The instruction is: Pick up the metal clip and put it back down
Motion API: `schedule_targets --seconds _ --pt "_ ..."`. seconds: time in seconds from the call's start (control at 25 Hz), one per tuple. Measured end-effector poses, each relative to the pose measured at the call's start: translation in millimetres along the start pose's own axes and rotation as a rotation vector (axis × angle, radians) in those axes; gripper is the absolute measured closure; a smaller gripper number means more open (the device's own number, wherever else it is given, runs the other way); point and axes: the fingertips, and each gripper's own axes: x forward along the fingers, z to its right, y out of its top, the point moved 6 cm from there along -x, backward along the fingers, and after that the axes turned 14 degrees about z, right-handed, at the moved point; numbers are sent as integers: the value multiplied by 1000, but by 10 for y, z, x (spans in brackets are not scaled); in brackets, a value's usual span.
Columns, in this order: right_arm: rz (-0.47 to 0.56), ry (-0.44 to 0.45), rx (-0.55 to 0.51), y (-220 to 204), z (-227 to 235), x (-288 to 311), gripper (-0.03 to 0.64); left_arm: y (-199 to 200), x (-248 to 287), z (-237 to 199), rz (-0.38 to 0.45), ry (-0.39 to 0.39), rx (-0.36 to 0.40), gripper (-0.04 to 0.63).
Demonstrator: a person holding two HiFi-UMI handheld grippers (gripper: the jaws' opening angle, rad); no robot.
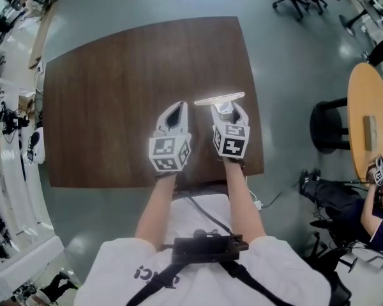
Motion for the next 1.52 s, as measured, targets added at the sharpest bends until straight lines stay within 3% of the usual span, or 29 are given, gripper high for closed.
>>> schedule_targets --seconds 0.4,0.64,0.8,1.08,1.28,1.52 --pt "339 52 -22 1213 -330 -727 322 882 -371 280 174 -57 59 584" --pt "551 93 -36 1956 -684 -1220 322 1574 -702 383 331 -134 107 584" --pt "638 120 -34 2246 -899 -1503 322 1902 -881 382 370 -131 108 584" --pt "709 160 -63 2403 -1248 -1788 322 2108 -1086 270 343 -121 80 584" --pt "713 157 -72 2365 -1343 -1808 322 2087 -1133 277 312 -130 163 584" --pt "685 169 -69 2300 -1405 -1687 322 2077 -1270 82 388 -89 80 584"
